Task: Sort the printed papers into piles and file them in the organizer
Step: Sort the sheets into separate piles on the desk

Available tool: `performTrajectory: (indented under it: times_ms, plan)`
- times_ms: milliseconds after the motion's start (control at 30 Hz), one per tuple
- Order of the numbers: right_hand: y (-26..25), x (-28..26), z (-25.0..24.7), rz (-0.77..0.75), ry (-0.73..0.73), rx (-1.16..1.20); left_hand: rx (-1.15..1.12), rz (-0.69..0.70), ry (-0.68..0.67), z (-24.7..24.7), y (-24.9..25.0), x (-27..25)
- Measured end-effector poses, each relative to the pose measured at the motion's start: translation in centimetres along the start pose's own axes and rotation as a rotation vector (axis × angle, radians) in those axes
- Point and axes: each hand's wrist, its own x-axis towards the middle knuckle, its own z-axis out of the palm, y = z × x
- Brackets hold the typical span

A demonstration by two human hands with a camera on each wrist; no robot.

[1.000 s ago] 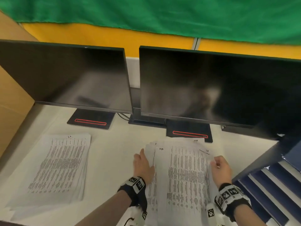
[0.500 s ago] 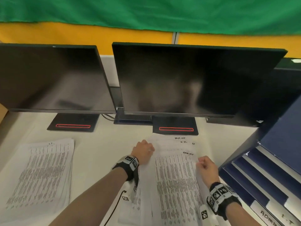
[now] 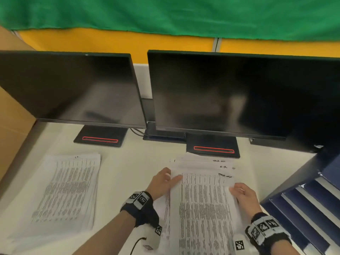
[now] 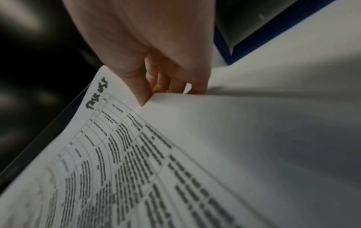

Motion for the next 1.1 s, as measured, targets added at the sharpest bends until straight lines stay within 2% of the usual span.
performTrajectory:
  times_ms: [67,100,167,267,333,433,567,700,767,800,833,900,933,1000,1067,1100]
  plan:
    - [-0.4,-0.1,1.3,0.035,-0.027,0.082,-0.233,-0.117,-0.124,0.3,0.0,-2.0]
    - [-0.7,-0.2,2.0,0.033,-0.036,0.108,-0.289,-0.149,-0.111,0.1,-0.7,-2.3]
    - [-1.3,-0.5,3.3,-0.034,-0.021,0.027,-0.333,-0.174,0.029,-1.3,-2.9,-1.8]
    - [-1.2,-0.2,3.7,-0.143,0.061,-0.348,-0.142,-0.254,0.282,-6.0,-8.6,0.6]
    - [-0.8,0.0,3.3,-0.127,0.104,-0.546,-0.009,-0.306,0.405,-9.9,-12.4,2.3]
    - [-0.8,0.0,2.5,-0.082,0.156,-0.643,0.207,-0.427,0.446,-15.2,-15.3,3.3]
    - [-1.2,0.0,2.1,-0.081,0.119,-0.665,0.327,-0.546,0.445,-16.3,-11.4,1.4]
    - [-2.3,0.5,2.6,-0.293,0.103,-0.899,0.396,-0.556,0.447,-15.3,-9.3,1.0]
    - [-3.0,1.1,2.9,-0.338,0.086,-1.006,0.506,-0.557,0.498,-14.3,-8.3,1.4]
    - [-3.3,1.3,2.9,-0.347,0.095,-1.032,0.593,-0.53,0.537,-13.3,-7.4,1.5]
    - [-3.6,1.5,2.9,-0.354,0.107,-1.046,0.68,-0.439,0.57,-12.1,-6.3,1.8]
    - [-4.1,1.8,2.8,-0.373,0.123,-1.057,0.763,-0.097,0.584,-9.1,-4.1,2.6]
    - [-4.2,1.9,2.7,-0.385,0.118,-1.06,0.773,0.083,0.542,-7.2,-3.0,3.0]
    - [-4.1,1.7,2.4,-0.41,0.083,-1.048,0.821,0.381,0.365,-3.2,-0.8,3.7]
    - [-3.7,1.3,2.0,-0.436,0.047,-1.013,0.919,0.521,0.154,0.2,0.6,4.7]
    - [-3.4,1.1,1.7,-0.441,0.044,-0.983,0.95,0.531,0.084,1.4,1.1,5.5]
